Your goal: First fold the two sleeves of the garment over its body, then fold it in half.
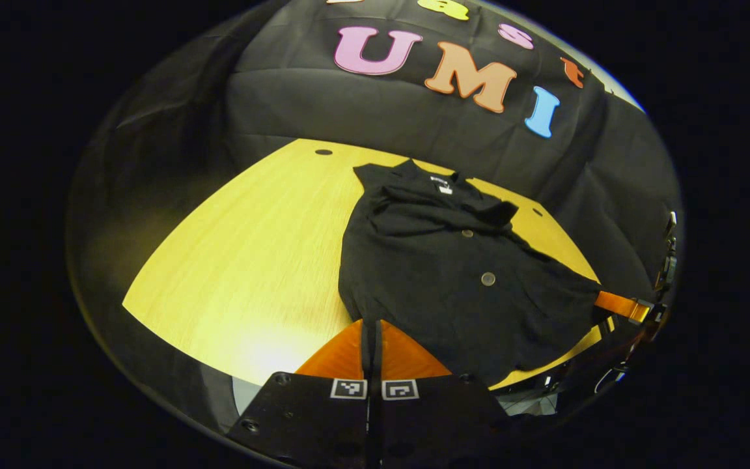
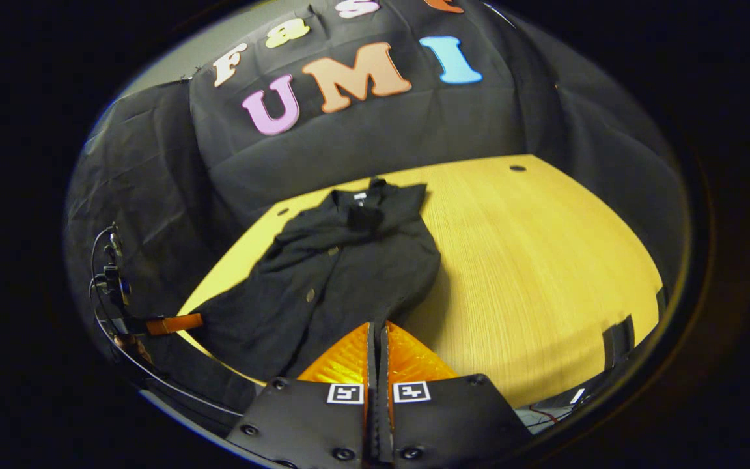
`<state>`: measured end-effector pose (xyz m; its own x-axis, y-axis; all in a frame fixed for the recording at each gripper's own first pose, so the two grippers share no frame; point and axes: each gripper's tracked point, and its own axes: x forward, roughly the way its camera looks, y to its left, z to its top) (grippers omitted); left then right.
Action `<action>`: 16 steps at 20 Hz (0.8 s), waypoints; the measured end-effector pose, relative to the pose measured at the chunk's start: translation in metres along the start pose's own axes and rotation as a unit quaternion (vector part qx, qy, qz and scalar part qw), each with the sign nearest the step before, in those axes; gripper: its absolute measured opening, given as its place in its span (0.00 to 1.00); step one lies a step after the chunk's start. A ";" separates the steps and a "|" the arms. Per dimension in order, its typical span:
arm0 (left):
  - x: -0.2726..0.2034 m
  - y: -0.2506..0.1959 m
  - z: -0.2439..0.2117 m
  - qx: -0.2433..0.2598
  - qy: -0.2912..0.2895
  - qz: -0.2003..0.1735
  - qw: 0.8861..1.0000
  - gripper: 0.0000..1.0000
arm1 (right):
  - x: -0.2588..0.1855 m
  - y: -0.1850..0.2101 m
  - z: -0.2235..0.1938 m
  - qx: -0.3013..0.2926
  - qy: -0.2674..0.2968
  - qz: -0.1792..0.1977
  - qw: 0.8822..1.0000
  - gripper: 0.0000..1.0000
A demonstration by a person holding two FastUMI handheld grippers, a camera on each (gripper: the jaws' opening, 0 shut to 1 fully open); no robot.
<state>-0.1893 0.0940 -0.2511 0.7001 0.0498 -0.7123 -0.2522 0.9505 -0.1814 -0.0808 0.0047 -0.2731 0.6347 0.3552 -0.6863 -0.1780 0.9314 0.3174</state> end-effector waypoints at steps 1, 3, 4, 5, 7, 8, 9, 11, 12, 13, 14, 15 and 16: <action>0.000 -0.001 0.015 -0.002 -0.009 -0.003 1.000 0.00 | 0.000 0.003 0.017 0.001 -0.016 0.005 1.000 0.02; 0.004 -0.004 0.048 -0.001 -0.031 -0.007 1.000 0.00 | 0.000 0.011 0.051 0.000 -0.041 0.016 0.999 0.02; 0.007 -0.002 0.064 0.002 -0.041 -0.003 0.999 0.00 | 0.001 0.015 0.070 -0.003 -0.055 0.024 0.998 0.02; 0.009 0.001 0.078 0.003 -0.049 0.003 0.999 0.00 | 0.002 0.015 0.083 -0.009 -0.070 0.027 0.997 0.00; 0.014 0.001 0.104 -0.008 -0.062 0.007 0.998 0.00 | 0.004 0.016 0.109 -0.017 -0.088 0.031 0.996 0.02; 0.017 -0.002 0.113 -0.012 -0.066 0.003 0.998 0.00 | 0.006 0.017 0.122 -0.017 -0.093 0.033 0.995 0.02; 0.020 -0.004 0.124 -0.012 -0.071 0.000 0.997 0.00 | 0.011 0.016 0.136 -0.016 -0.099 0.035 0.994 0.02; 0.027 0.000 0.142 -0.001 -0.075 0.002 0.997 0.00 | 0.022 0.012 0.152 -0.010 -0.100 0.037 0.994 0.02; 0.032 0.001 0.152 0.006 -0.080 0.003 0.997 0.00 | 0.028 0.010 0.162 -0.007 -0.105 0.039 0.994 0.02; 0.038 0.001 0.160 0.011 -0.080 0.003 0.997 0.00 | 0.034 0.007 0.169 -0.006 -0.106 0.039 0.994 0.02; 0.046 0.001 0.165 0.014 -0.076 0.005 0.997 0.00 | 0.038 0.006 0.177 -0.006 -0.105 0.041 0.994 0.02; 0.051 0.001 0.170 0.016 -0.075 0.006 0.997 0.00 | 0.043 0.005 0.184 -0.008 -0.110 0.040 0.993 0.02; 0.058 0.000 0.178 0.016 -0.076 0.006 0.997 0.00 | 0.048 0.002 0.189 -0.012 -0.109 0.038 0.993 0.02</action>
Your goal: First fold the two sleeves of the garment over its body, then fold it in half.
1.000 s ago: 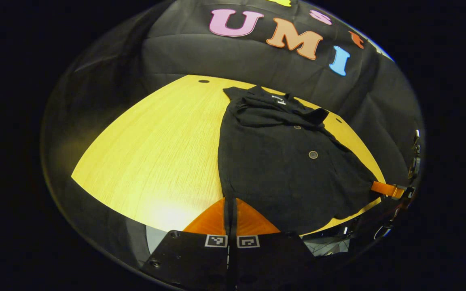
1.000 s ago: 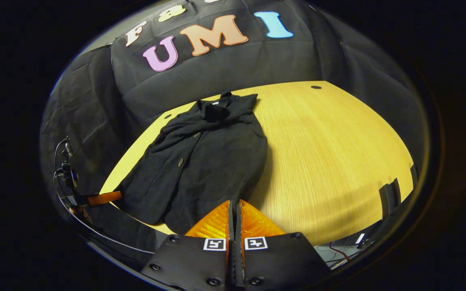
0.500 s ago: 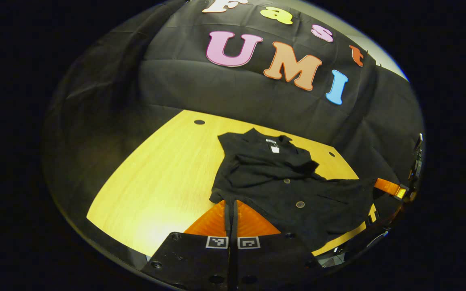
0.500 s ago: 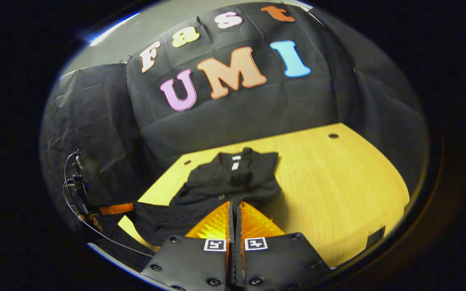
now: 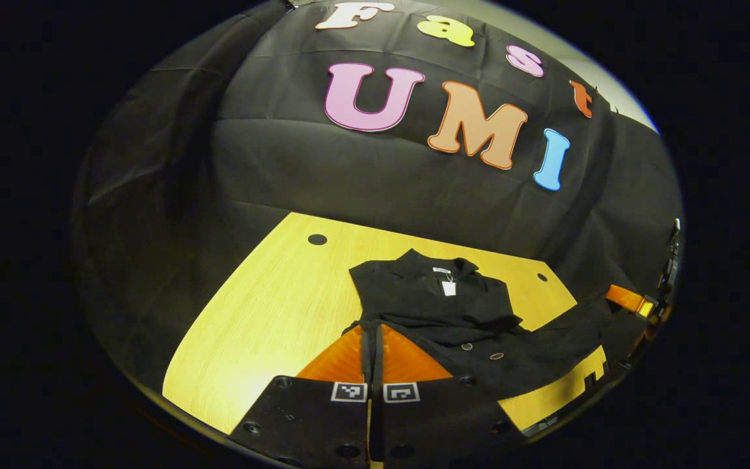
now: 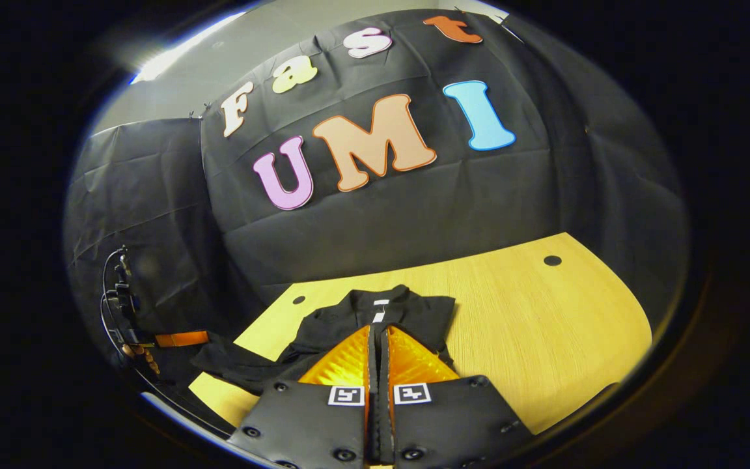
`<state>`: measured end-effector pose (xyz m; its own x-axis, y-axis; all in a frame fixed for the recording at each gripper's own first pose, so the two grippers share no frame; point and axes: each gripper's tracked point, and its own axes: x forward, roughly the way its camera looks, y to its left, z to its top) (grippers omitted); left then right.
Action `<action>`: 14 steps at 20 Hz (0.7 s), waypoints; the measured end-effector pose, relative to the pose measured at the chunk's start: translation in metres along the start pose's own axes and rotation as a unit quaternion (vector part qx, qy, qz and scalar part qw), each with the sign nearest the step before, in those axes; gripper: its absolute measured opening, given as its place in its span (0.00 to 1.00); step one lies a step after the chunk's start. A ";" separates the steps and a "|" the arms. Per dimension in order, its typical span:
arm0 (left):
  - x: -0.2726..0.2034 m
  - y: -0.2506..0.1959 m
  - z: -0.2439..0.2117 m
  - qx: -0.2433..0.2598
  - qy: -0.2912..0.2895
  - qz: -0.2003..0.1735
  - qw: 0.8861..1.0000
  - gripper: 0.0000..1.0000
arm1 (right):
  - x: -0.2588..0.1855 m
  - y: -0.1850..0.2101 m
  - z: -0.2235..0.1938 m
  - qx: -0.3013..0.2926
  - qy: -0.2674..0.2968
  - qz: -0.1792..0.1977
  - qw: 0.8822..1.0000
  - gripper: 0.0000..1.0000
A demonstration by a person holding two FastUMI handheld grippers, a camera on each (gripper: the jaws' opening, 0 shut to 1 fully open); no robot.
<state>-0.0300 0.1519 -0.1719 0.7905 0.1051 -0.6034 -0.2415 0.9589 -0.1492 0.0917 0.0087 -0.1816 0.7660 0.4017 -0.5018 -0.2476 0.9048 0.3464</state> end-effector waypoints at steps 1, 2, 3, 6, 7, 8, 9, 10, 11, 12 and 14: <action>0.008 0.000 0.005 0.000 -0.002 0.000 1.000 0.00 | 0.004 -0.003 0.004 -0.002 0.002 0.000 1.000 0.02; 0.015 -0.001 0.012 0.002 -0.002 0.001 1.000 0.00 | 0.011 -0.006 0.008 -0.002 0.001 0.000 1.000 0.02; 0.022 -0.001 0.018 0.004 -0.005 0.003 1.000 0.00 | 0.016 -0.010 0.011 -0.001 0.003 -0.001 1.000 0.02; 0.046 -0.004 0.036 0.006 -0.006 0.005 1.000 0.00 | 0.028 -0.019 0.023 0.002 0.005 -0.006 1.000 0.02; 0.054 -0.006 0.039 0.006 -0.006 0.006 1.000 0.00 | 0.034 -0.023 0.027 0.003 0.006 -0.007 1.000 0.02; 0.061 -0.006 0.045 0.007 -0.006 0.007 1.000 0.00 | 0.040 -0.026 0.031 0.004 0.005 -0.008 1.000 0.02; 0.067 -0.006 0.049 0.008 -0.006 0.008 1.000 0.00 | 0.046 -0.030 0.036 0.003 0.004 -0.011 1.000 0.02; 0.074 -0.007 0.053 0.010 -0.008 0.009 1.000 0.00 | 0.052 -0.033 0.040 0.001 0.005 -0.010 1.000 0.02; 0.080 -0.007 0.058 0.012 -0.009 0.011 1.000 0.00 | 0.058 -0.035 0.044 0.000 0.004 -0.011 1.000 0.02; 0.088 -0.007 0.063 0.013 -0.013 0.011 1.000 0.00 | 0.064 -0.039 0.047 -0.001 0.007 -0.012 1.000 0.02; 0.101 -0.007 0.070 0.013 -0.013 0.014 1.000 0.00 | 0.078 -0.044 0.053 0.001 0.008 -0.010 1.000 0.02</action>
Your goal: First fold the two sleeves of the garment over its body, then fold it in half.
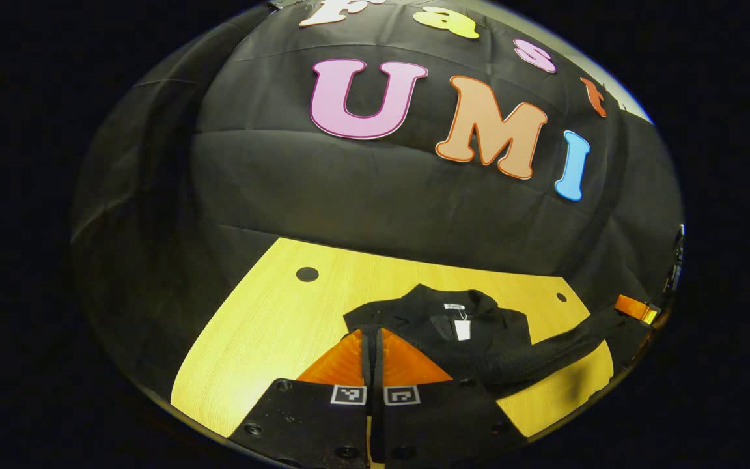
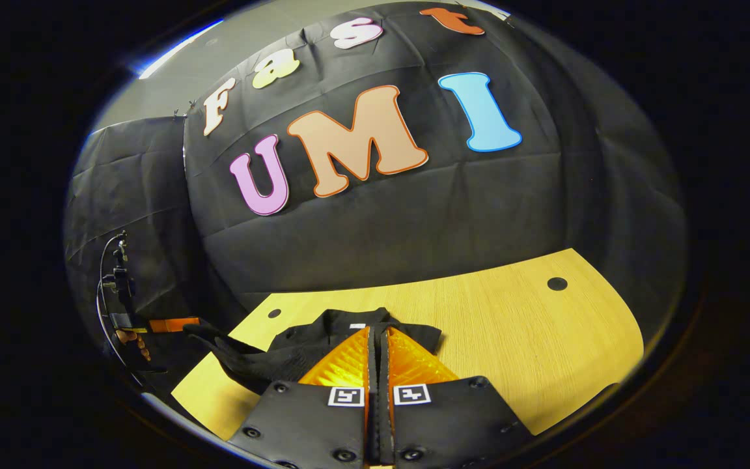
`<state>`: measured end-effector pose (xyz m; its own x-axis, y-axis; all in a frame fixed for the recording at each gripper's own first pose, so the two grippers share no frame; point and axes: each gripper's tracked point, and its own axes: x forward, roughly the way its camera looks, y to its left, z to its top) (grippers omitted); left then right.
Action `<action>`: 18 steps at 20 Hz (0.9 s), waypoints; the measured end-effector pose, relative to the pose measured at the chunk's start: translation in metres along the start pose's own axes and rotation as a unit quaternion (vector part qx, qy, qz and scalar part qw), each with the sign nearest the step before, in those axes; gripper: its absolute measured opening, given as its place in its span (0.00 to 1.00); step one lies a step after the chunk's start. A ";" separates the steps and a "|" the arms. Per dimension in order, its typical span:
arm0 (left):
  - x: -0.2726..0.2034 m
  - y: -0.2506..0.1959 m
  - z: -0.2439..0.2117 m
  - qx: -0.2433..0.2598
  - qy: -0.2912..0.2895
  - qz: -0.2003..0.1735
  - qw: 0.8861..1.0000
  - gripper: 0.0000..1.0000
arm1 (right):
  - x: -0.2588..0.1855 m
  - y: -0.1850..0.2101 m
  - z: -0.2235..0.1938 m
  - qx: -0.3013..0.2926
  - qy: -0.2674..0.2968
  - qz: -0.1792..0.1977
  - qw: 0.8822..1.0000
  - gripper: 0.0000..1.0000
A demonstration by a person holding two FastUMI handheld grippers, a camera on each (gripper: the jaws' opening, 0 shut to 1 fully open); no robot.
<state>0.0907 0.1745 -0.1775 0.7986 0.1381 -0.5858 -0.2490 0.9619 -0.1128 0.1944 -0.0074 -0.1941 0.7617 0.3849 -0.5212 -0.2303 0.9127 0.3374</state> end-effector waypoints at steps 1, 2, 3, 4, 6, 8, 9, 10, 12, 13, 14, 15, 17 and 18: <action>0.008 0.001 -0.001 0.001 0.004 0.004 1.000 0.00 | 0.007 -0.002 0.003 0.002 0.000 0.001 1.000 0.00; 0.014 0.002 0.001 0.001 0.005 0.007 1.000 0.00 | 0.015 -0.004 0.005 0.003 0.003 0.002 1.000 0.00; 0.021 0.002 0.003 -0.001 0.008 0.009 1.000 0.00 | 0.023 -0.007 0.007 0.005 0.002 0.002 1.000 0.02; 0.031 0.003 0.005 -0.002 0.012 0.011 1.000 0.00 | 0.030 -0.010 0.009 0.007 0.005 0.002 1.000 0.00; 0.046 0.004 0.007 -0.004 0.015 0.014 1.000 0.00 | 0.047 -0.016 0.011 0.012 0.012 0.001 1.000 0.02; 0.062 0.006 0.007 0.000 0.023 0.022 0.999 0.00 | 0.063 -0.023 0.012 0.020 0.018 -0.001 1.000 0.02; 0.070 0.009 0.005 0.002 0.029 0.028 0.999 0.00 | 0.070 -0.027 0.010 0.024 0.022 -0.003 0.999 0.02; 0.077 0.009 0.003 0.005 0.035 0.034 0.999 0.00 | 0.083 -0.036 0.007 0.028 0.024 -0.005 0.999 0.02; 0.091 0.017 0.000 0.017 0.040 0.060 0.997 0.00 | 0.095 -0.045 0.004 0.038 0.038 -0.017 0.998 0.02; 0.095 0.027 -0.001 0.030 0.042 0.094 0.994 0.06 | 0.097 -0.059 0.005 0.039 0.038 -0.051 0.997 0.04; 0.095 0.038 0.005 0.040 0.032 0.123 0.991 0.28 | 0.098 -0.080 0.015 0.028 0.025 -0.100 0.994 0.10; 0.094 0.040 0.011 0.042 0.014 0.137 0.990 0.49 | 0.094 -0.098 0.020 0.025 0.013 -0.124 0.992 0.55; 0.077 0.031 0.037 0.042 -0.030 0.136 0.989 0.92 | 0.083 -0.099 0.037 0.030 -0.014 -0.125 0.992 0.98; 0.070 0.028 0.049 0.047 -0.047 0.135 0.989 0.93 | 0.078 -0.100 0.042 0.029 -0.026 -0.131 0.991 0.92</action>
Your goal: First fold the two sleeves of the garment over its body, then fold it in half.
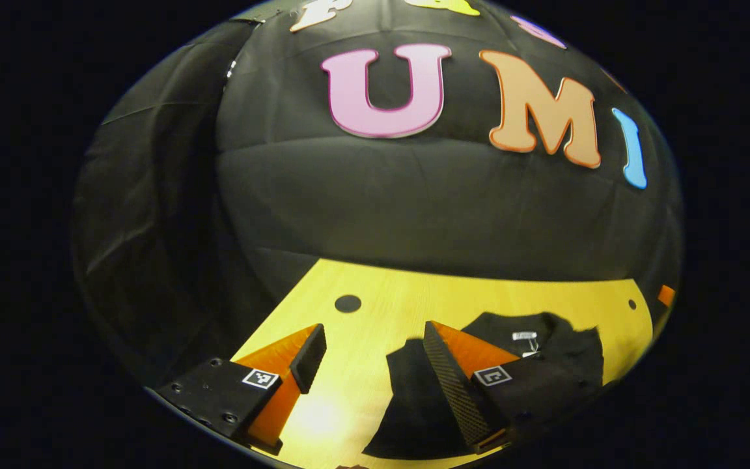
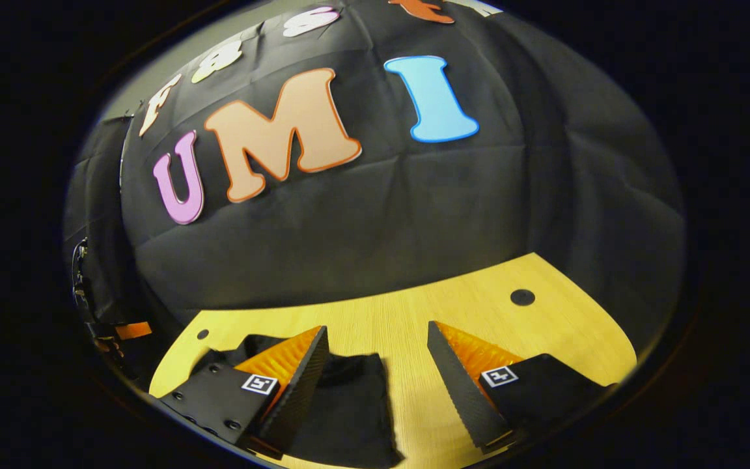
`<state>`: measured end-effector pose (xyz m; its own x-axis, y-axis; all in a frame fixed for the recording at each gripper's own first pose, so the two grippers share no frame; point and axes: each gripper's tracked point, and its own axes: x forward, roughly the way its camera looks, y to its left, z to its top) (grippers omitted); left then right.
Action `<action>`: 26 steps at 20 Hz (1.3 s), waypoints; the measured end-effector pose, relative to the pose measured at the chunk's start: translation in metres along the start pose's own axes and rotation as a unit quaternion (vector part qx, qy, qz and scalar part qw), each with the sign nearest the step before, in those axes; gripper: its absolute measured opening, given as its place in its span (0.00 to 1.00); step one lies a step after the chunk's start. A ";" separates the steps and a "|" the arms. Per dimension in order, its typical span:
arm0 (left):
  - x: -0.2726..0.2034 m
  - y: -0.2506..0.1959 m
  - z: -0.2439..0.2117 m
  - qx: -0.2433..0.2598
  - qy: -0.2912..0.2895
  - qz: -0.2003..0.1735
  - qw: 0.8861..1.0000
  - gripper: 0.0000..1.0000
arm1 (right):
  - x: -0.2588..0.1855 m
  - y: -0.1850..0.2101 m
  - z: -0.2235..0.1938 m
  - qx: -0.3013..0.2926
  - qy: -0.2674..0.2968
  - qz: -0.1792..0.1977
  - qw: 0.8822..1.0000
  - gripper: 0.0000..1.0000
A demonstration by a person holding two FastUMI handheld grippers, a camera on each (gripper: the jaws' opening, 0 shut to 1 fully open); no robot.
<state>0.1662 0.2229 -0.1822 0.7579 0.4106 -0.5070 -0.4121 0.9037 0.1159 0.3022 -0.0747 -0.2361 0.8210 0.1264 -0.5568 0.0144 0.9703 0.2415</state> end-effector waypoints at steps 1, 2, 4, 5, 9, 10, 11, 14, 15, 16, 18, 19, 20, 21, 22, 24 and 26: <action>-0.006 0.002 0.007 0.008 -0.013 0.004 1.000 0.93 | 0.001 0.001 0.000 -0.001 -0.006 -0.005 1.000 0.97; -0.013 0.003 0.015 0.015 -0.027 0.007 1.000 0.93 | -0.004 0.002 0.005 -0.001 -0.013 -0.005 1.000 0.97; -0.032 0.000 0.032 0.021 -0.059 -0.002 0.998 0.93 | -0.021 0.010 0.011 -0.007 -0.027 0.003 1.000 0.93; -0.046 -0.002 0.042 0.021 -0.073 -0.008 0.997 0.93 | -0.038 0.013 0.015 -0.011 -0.042 0.003 0.999 0.98; -0.102 -0.005 0.054 0.021 -0.120 -0.028 0.992 0.92 | -0.105 0.045 0.024 -0.028 -0.087 0.020 0.996 0.98; -0.117 -0.001 0.055 0.024 -0.128 -0.028 0.991 0.92 | -0.122 0.051 0.023 -0.035 -0.096 0.022 0.994 0.97; -0.134 0.002 0.053 0.027 -0.135 -0.028 0.990 0.92 | -0.140 0.058 0.019 -0.041 -0.103 0.027 0.993 0.97; -0.185 0.015 0.055 0.042 -0.169 -0.030 0.984 0.91 | -0.192 0.077 -0.003 -0.045 -0.103 0.039 0.993 0.98; -0.199 0.019 0.052 0.045 -0.176 -0.030 0.983 0.93 | -0.208 0.081 -0.010 -0.049 -0.107 0.040 0.992 0.97; -0.212 0.020 0.049 0.046 -0.178 -0.033 0.982 0.91 | -0.227 0.088 -0.017 -0.055 -0.115 0.043 0.991 0.97; -0.234 0.023 0.043 0.045 -0.185 -0.040 0.981 0.91 | -0.250 0.097 -0.032 -0.060 -0.121 0.046 0.990 0.92; -0.241 0.025 0.041 0.046 -0.187 -0.044 0.980 0.94 | -0.258 0.101 -0.042 -0.061 -0.117 0.048 0.990 0.97; -0.249 0.025 0.039 0.048 -0.186 -0.049 0.980 0.93 | -0.266 0.105 -0.051 -0.062 -0.112 0.051 0.990 0.92; -0.255 0.027 0.036 0.050 -0.185 -0.050 0.980 0.91 | -0.273 0.110 -0.057 -0.063 -0.110 0.055 0.990 0.97; -0.260 0.030 0.036 0.051 -0.185 -0.050 0.980 0.90 | -0.279 0.114 -0.060 -0.067 -0.107 0.059 0.990 0.97; -0.271 0.033 0.034 0.047 -0.187 -0.052 0.980 0.94 | -0.290 0.118 -0.065 -0.074 -0.107 0.063 0.990 0.92; -0.280 0.037 0.037 0.041 -0.194 -0.053 0.979 0.94 | -0.304 0.121 -0.060 -0.074 -0.120 0.063 0.988 0.97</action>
<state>-0.0425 0.1458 -0.0040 0.9359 0.3140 -0.1597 -0.2901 0.9441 0.1564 0.0199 0.0161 -0.0852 0.9232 0.2123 -0.3205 -0.1651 0.9718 0.1682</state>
